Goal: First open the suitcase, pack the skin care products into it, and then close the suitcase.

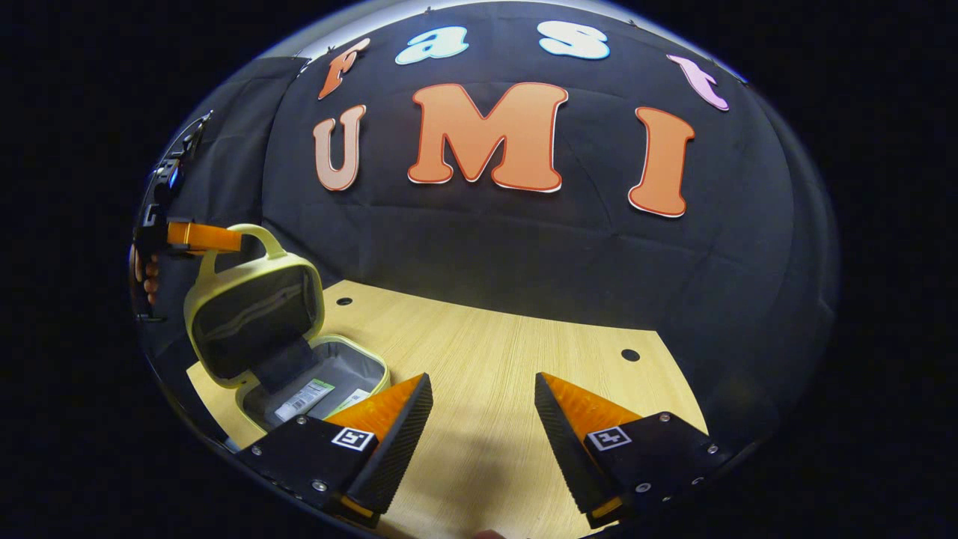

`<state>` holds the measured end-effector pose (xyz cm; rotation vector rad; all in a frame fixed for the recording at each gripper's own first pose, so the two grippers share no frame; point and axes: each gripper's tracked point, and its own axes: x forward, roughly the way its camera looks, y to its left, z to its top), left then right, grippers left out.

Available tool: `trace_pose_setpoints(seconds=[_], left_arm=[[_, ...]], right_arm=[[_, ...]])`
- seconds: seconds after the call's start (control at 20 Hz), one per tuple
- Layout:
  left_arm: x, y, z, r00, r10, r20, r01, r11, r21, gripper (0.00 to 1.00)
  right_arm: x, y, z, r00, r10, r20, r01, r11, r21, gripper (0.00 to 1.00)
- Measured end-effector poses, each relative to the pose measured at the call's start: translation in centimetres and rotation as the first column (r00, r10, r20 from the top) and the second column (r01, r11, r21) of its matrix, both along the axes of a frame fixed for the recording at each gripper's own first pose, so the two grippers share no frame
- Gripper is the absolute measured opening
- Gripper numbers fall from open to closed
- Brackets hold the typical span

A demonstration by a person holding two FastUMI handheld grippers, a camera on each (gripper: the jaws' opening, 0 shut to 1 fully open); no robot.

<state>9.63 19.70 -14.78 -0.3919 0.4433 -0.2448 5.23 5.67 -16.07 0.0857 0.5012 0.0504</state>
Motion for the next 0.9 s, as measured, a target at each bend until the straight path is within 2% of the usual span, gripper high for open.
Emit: trace_pose_setpoints(seconds=[0.15,0.3,0.6,0.75,0.9], left_arm=[[-0.3,-5.3,-1.8,0.998,-0.058,-0.025,0.057,0.997,-0.046,0.08],[-0.8,-10.0,-4.2,0.992,-0.121,-0.041,0.12,0.992,-0.031,0.08],[-2.1,-16.7,-10.1,0.97,-0.205,-0.13,0.219,0.971,0.101,0.08],[-2.6,-18.3,-12.8,0.963,-0.219,-0.157,0.249,0.946,0.207,0.08],[-4.2,-20.0,-15.7,0.948,-0.229,-0.219,0.288,0.911,0.295,0.15]], right_arm=[[0.0,-0.5,-0.2,1.0,0.002,0.009,-0.002,1.0,0.008,0.88],[-0.6,-0.3,-0.2,0.999,0.034,0.022,-0.035,0.999,0.004,0.88],[-1.6,-0.8,-0.4,0.997,0.074,0.033,-0.073,0.997,-0.01,0.89],[-1.9,-1.3,-0.5,0.996,0.081,0.038,-0.081,0.997,-0.005,0.88],[-2.1,-1.7,-0.6,0.996,0.083,0.044,-0.083,0.997,0.005,0.88]])
